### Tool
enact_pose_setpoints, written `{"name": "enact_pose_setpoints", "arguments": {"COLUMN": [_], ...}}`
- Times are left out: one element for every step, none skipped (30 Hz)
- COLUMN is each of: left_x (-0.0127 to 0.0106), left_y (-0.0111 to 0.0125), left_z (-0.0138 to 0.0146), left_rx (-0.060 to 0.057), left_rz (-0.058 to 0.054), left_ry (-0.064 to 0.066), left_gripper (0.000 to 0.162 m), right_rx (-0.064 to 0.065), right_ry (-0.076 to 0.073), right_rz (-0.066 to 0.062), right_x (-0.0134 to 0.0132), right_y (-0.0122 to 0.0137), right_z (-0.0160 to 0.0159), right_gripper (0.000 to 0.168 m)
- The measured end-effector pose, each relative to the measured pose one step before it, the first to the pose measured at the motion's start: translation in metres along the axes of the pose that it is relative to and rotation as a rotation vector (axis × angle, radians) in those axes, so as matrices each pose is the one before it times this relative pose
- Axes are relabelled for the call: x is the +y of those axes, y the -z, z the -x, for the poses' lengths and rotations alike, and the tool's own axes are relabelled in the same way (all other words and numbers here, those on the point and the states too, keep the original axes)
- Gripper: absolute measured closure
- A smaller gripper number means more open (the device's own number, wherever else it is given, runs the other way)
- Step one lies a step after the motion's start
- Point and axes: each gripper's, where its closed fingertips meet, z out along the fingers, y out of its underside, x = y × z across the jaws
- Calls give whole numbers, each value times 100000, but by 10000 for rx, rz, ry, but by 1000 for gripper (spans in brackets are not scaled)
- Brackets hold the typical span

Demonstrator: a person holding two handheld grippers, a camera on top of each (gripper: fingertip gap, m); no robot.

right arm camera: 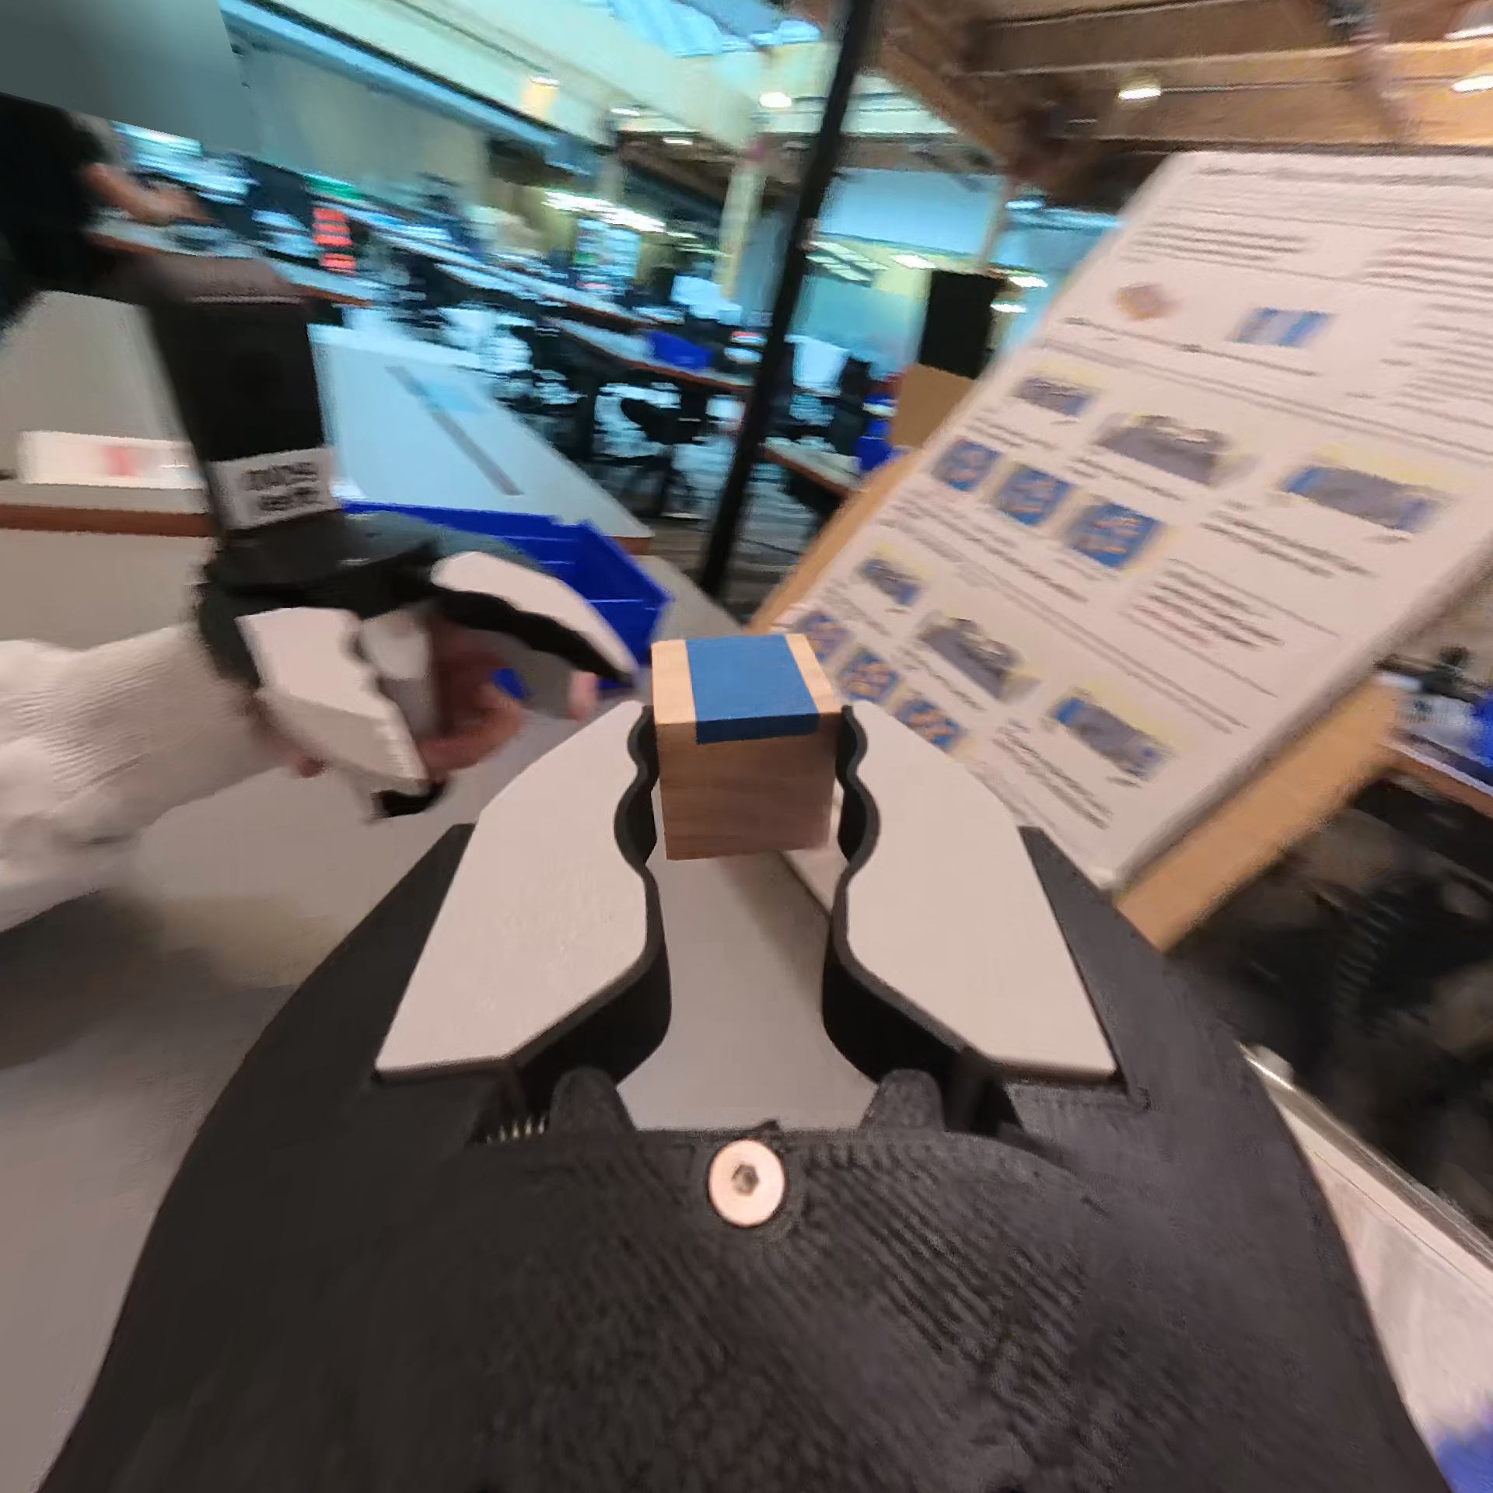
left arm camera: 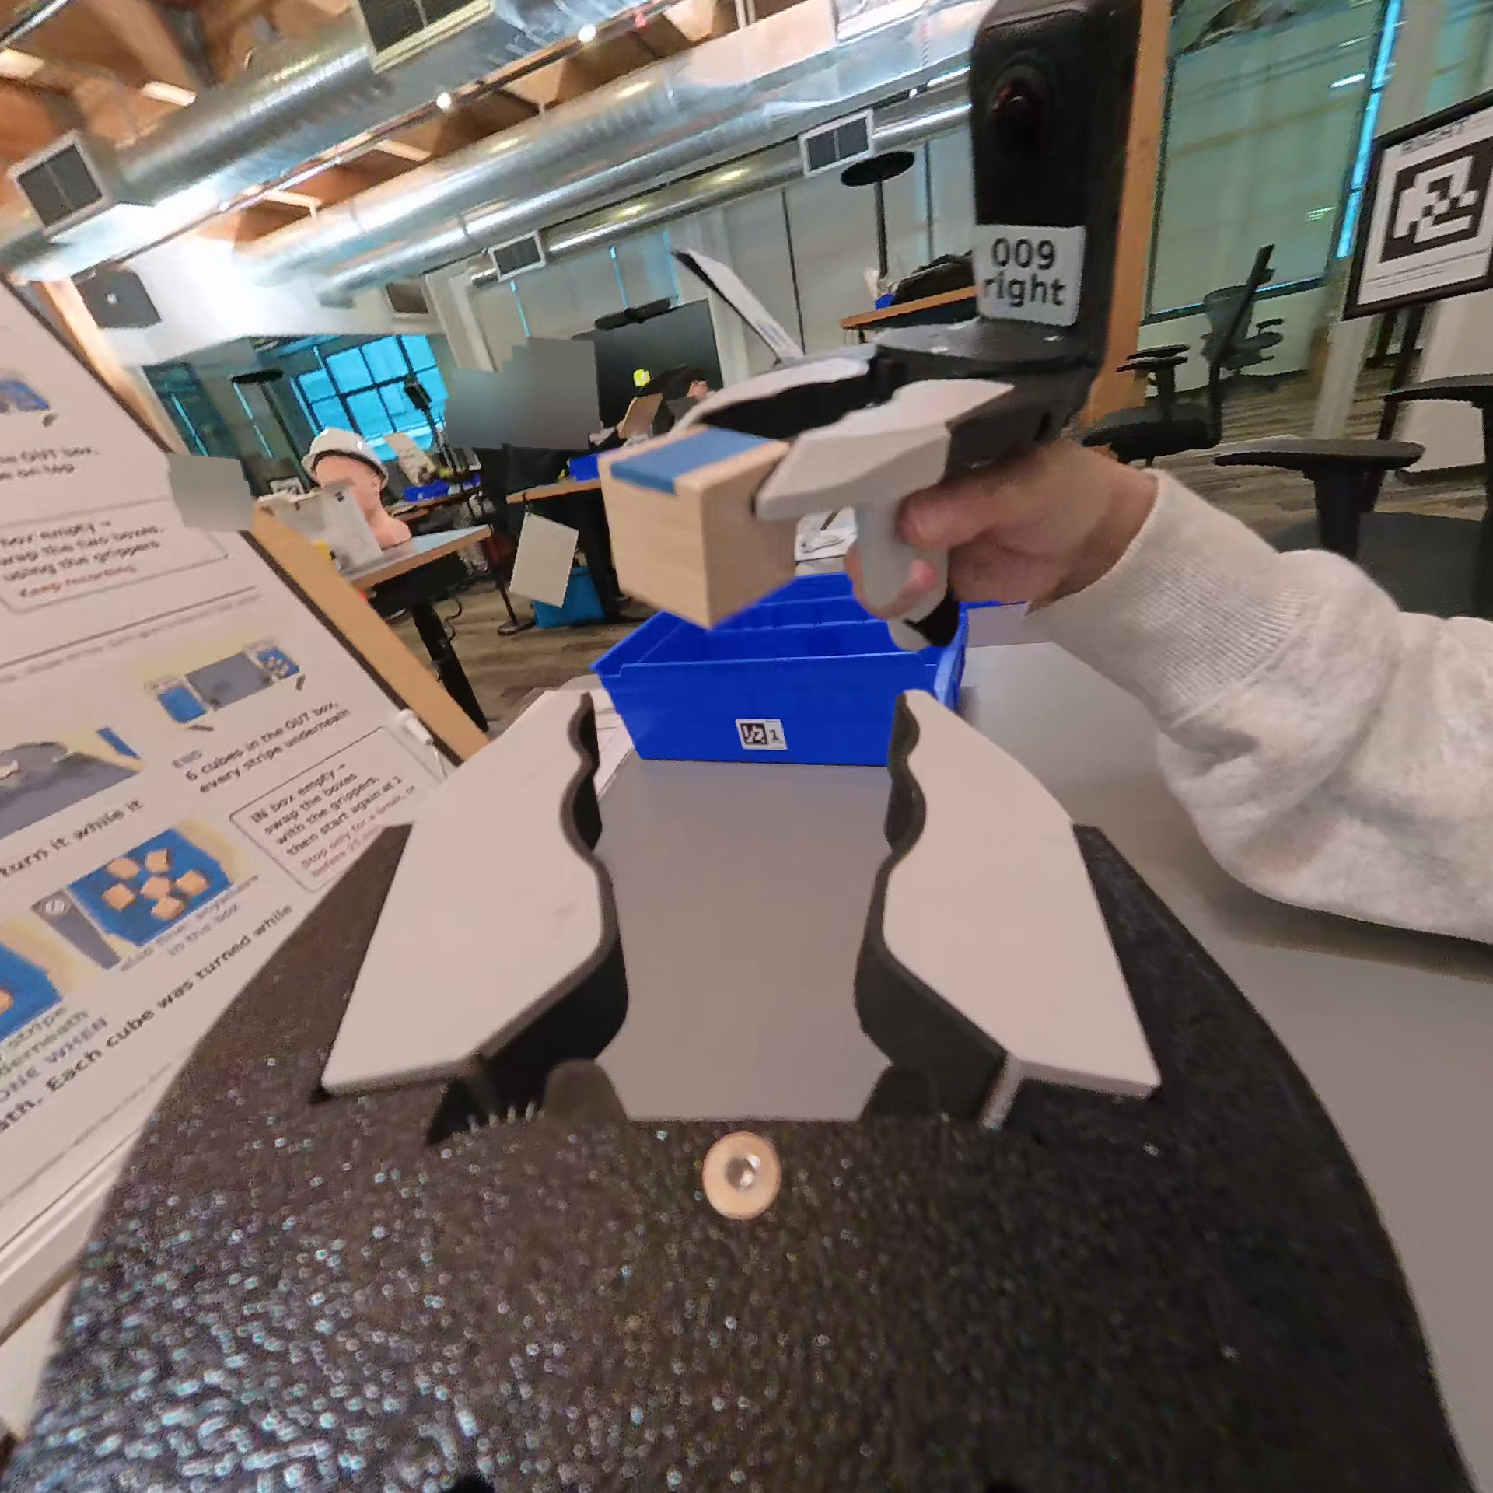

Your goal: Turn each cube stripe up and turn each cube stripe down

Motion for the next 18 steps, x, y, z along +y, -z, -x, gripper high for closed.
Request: {"name": "enact_pose_setpoints", "arguments": {"left_x": [227, 308, 403, 444, 464, 517, 554, 601, 651, 660, 589, 507, 481, 517, 510, 460, 385, 286], "left_y": [-109, -100, -88, -61, -9, 19, 43, 62, 76, 80, 107, 150, 198, 252, 303, 357, 368, 341], "left_z": [332, 372, 321, 284, 261, 199, 94, 61, 83, -11, -134, -221, -233, -184, -44, 102, 125, 108], "left_rx": [-208, -235, -194, -183, -205, -183, -131, -142, -168, -129, -69, -40, -35, -53, -136, -205, -181, -142], "left_rz": [135, 181, 217, 202, 164, 142, 140, 148, 164, 149, 65, -30, -87, -95, -103, -142, -186, -189], "left_ry": [124, 143, 169, 196, 223, 203, 150, 142, 159, 179, 221, 271, 288, 257, 228, 211, 190, 201], "left_gripper": [94, 93, 92, 92, 92, 92, 91, 92, 92, 91, 91, 90, 90, 90, 90, 91, 91, 93], "right_rx": [1013, 859, 744, 795, 796, 693, 720, 770, 610, 437, 331, 131, 59, 141, 201, 178, 130, -104], "right_ry": [54, 18, -57, -157, -128, -38, 43, 138, 160, 9, -132, -126, -146, -101, -21, 45, 58, -110], "right_rz": [36, 78, 68, 23, 32, 142, 228, 149, 128, 223, 200, 149, 142, 190, 99, 99, 88, -47], "right_x": [169, 287, 310, 287, 344, 528, 676, 607, 666, 889, 959, 975, 1046, 1116, 1024, 1022, 958, 671], "right_y": [814, 821, 838, 891, 952, 917, 805, 621, 328, 30, -189, -364, -438, -460, -461, -463, -451, -404], "right_z": [-1902, -1803, -1722, -1870, -1978, -2005, -2227, -2440, -2318, -2115, -1911, -1547, -1306, -1263, -1154, -977, -754, -260], "right_gripper": [125, 125, 125, 125, 125, 125, 125, 125, 125, 125, 125, 125, 125, 125, 125, 125, 125, 125]}}
